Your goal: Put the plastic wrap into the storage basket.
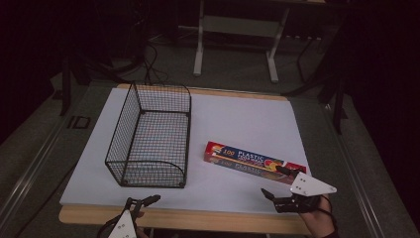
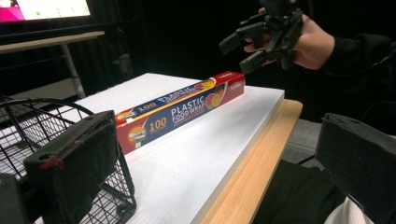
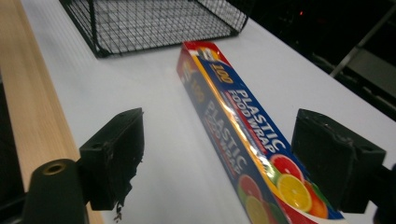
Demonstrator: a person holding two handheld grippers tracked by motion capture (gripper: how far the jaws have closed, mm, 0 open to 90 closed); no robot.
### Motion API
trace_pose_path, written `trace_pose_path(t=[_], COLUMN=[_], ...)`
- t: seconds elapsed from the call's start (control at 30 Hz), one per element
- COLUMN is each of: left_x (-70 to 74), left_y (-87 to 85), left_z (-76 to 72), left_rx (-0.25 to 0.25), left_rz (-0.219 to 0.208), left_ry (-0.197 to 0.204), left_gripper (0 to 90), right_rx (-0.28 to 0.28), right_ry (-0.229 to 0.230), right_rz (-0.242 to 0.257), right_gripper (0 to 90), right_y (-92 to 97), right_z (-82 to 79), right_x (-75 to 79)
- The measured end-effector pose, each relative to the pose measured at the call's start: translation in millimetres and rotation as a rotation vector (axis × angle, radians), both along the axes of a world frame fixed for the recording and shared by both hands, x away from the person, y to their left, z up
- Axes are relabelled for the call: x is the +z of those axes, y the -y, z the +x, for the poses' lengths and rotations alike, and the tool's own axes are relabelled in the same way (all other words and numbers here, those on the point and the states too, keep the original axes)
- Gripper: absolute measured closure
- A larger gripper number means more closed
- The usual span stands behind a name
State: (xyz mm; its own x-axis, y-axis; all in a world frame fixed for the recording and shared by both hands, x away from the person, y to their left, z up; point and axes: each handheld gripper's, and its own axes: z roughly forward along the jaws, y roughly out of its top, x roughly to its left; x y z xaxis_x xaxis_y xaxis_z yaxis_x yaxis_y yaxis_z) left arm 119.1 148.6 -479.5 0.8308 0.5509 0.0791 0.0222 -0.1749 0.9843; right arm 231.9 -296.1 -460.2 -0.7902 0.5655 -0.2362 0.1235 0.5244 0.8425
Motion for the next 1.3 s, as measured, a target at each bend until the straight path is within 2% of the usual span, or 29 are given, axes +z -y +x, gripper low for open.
trace_pose_path(t=[0.1,0.17,0.27,0.37,0.43,0.53,0.67,0.77,0.8,0.93,1.07,1.1,1.2,1.3], left_x=[0.1,0.0,-0.1,-0.1,-0.2,-0.2,-0.7,-0.7,-0.6,-0.9,-1.1,-1.2,-1.3,-1.2], left_y=[0.0,0.3,0.1,0.1,0.2,0.0,0.5,0.6,0.5,0.4,0.8,0.9,1.0,0.6], left_z=[-0.1,-0.2,0.2,0.3,0.3,0.6,0.7,0.5,0.5,1.1,1.1,1.1,1.3,1.3], left_rx=[-0.002,-0.001,0.003,0.004,0.003,0.003,0.000,-0.001,-0.001,-0.005,-0.006,-0.005,-0.006,-0.009], left_rz=[0.000,-0.001,0.001,0.001,0.003,0.001,0.004,0.003,0.003,0.000,0.004,0.005,0.006,0.000], left_ry=[0.001,0.002,0.002,0.002,0.001,0.000,-0.004,-0.004,-0.004,-0.009,-0.008,-0.008,-0.010,-0.011], left_gripper=[0.2,0.2,0.2,0.2,0.2,0.2,0.2,0.2,0.2,0.2,0.2,0.2,0.2,0.2], right_rx=[-0.013,-0.031,-0.079,-0.101,-0.114,-0.118,-0.142,-0.156,-0.156,-0.155,-0.118,-0.124,-0.118,-0.107], right_ry=[0.010,-0.012,-0.097,-0.125,-0.121,-0.165,-0.161,-0.178,-0.201,-0.217,-0.309,-0.298,-0.318,-0.339], right_rz=[-0.046,-0.068,-0.104,-0.121,-0.141,-0.156,-0.213,-0.287,-0.312,-0.382,-0.414,-0.435,-0.470,-0.474], right_gripper=[13.4,13.1,11.1,9.8,9.1,9.1,9.2,9.2,9.2,9.5,9.5,9.8,11.7,11.7], right_y=[5.4,9.0,12.5,15.6,17.0,16.8,16.1,17.1,17.2,17.5,17.7,16.6,14.1,10.9], right_z=[8.0,13.8,23.1,31.4,35.2,42.1,52.4,62.5,67.5,79.6,90.6,92.5,98.2,103.9], right_x=[0.1,-0.2,-1.9,-6.0,-9.5,-13.8,-16.4,-16.4,-17.1,-17.7,-19.8,-21.0,-21.6,-19.7])
